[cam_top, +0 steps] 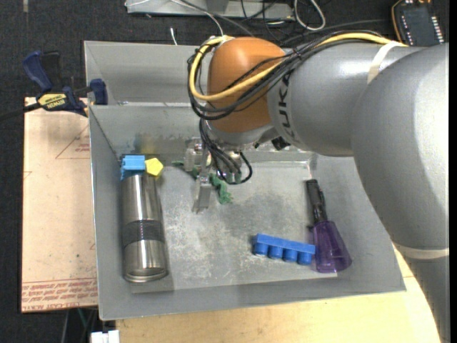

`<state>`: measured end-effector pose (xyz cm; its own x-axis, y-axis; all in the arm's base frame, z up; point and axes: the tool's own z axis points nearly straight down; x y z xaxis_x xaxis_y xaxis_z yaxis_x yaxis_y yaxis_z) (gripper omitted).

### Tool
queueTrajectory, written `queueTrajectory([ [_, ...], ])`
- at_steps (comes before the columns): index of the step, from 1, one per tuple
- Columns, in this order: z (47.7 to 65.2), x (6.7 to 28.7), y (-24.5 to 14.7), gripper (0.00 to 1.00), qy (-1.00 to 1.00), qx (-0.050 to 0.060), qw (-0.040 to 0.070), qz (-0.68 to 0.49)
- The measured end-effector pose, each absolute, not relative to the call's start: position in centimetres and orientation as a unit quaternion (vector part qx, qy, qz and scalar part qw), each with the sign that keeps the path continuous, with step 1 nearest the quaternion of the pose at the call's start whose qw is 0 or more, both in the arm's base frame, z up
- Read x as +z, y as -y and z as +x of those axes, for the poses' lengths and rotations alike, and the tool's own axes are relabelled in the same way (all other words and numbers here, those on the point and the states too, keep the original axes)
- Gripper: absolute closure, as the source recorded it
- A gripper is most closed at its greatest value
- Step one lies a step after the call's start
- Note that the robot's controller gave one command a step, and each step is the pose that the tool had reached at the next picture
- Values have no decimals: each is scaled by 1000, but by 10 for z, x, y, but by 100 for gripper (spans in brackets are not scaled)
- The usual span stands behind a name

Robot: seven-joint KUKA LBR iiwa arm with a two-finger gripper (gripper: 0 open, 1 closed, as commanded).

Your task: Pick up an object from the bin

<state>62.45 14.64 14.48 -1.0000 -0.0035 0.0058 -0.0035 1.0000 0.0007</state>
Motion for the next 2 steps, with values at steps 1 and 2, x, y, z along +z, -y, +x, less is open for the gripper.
queueTrajectory([
  [1, 626, 150, -145, 0, 1000, -1, -1, 0],
  [2, 649, 160, -87, 0, 1000, -1, 0, -8],
])
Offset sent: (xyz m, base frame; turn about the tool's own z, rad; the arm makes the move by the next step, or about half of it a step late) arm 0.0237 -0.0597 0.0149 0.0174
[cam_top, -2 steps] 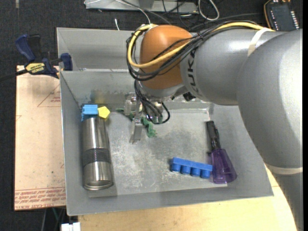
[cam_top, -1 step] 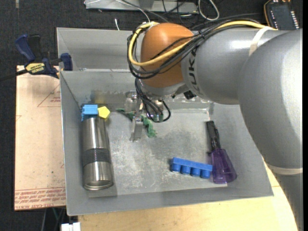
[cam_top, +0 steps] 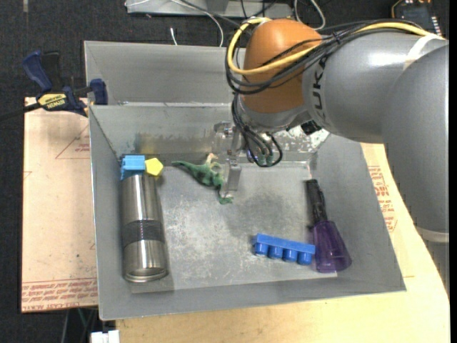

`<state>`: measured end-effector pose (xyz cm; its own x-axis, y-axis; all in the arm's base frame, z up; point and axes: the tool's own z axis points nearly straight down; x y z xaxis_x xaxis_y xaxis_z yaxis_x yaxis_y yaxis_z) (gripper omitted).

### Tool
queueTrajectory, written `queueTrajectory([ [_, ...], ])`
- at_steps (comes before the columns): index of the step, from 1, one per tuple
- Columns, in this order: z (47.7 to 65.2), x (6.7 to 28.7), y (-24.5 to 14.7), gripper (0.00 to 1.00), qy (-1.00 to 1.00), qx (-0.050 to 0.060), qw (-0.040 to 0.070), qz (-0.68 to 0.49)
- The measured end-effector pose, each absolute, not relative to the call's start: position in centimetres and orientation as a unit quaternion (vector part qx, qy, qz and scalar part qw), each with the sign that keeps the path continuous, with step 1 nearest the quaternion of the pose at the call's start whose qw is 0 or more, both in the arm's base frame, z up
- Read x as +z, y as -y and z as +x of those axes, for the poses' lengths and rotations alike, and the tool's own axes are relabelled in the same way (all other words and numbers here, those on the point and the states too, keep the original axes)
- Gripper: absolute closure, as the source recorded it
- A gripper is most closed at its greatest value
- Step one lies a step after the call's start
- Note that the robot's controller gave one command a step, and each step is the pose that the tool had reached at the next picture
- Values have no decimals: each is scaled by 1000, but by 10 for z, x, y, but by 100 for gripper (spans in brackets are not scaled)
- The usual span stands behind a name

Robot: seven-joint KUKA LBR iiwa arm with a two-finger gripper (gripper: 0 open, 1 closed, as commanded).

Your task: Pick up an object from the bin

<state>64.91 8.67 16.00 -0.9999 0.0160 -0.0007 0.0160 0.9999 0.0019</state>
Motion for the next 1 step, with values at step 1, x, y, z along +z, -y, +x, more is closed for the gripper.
queueTrajectory([
  [1, 636, 126, -106, 0, -987, 2, 0, 161],
])
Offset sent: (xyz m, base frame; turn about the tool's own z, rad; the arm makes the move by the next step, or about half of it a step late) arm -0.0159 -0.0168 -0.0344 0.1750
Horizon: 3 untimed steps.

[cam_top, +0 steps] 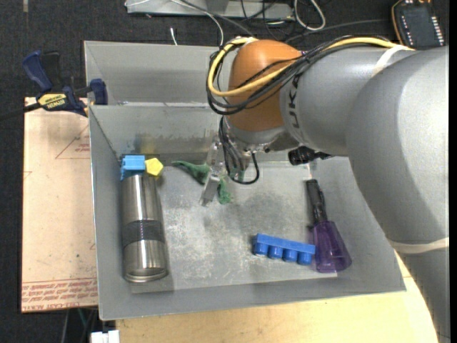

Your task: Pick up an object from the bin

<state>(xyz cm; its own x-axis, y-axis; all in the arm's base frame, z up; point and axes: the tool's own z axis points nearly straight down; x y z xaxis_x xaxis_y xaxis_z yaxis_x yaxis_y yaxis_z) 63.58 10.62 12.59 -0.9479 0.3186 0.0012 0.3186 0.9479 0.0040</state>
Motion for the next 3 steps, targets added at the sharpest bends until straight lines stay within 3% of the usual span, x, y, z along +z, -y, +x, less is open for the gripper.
queueTrajectory([
  [1, 634, 125, -69, 0, 995, -1, -1, -96],
  [2, 628, 70, -100, 0, 960, -3, -1, -280],
  [3, 635, 72, -77, 100, 972, -4, -5, -233],
])
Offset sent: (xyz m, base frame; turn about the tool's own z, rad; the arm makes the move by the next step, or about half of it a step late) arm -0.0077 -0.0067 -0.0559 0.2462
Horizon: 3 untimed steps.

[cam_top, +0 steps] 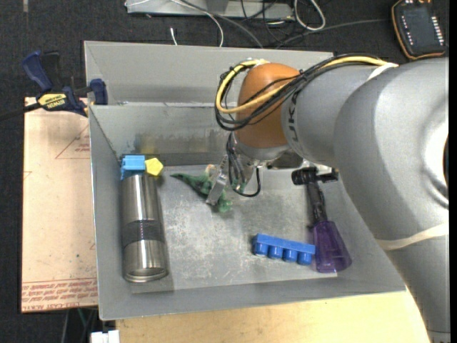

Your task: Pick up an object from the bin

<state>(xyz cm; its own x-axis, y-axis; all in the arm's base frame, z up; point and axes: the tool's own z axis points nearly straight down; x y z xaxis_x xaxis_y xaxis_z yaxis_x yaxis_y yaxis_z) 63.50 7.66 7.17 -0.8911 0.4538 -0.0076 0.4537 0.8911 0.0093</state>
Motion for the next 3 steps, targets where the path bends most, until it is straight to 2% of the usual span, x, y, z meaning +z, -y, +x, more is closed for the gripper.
queueTrajectory([
  [2, 635, 78, -77, 100, -972, 3, 4, 233],
  [3, 634, 94, -77, 100, -972, 3, 4, 233],
])
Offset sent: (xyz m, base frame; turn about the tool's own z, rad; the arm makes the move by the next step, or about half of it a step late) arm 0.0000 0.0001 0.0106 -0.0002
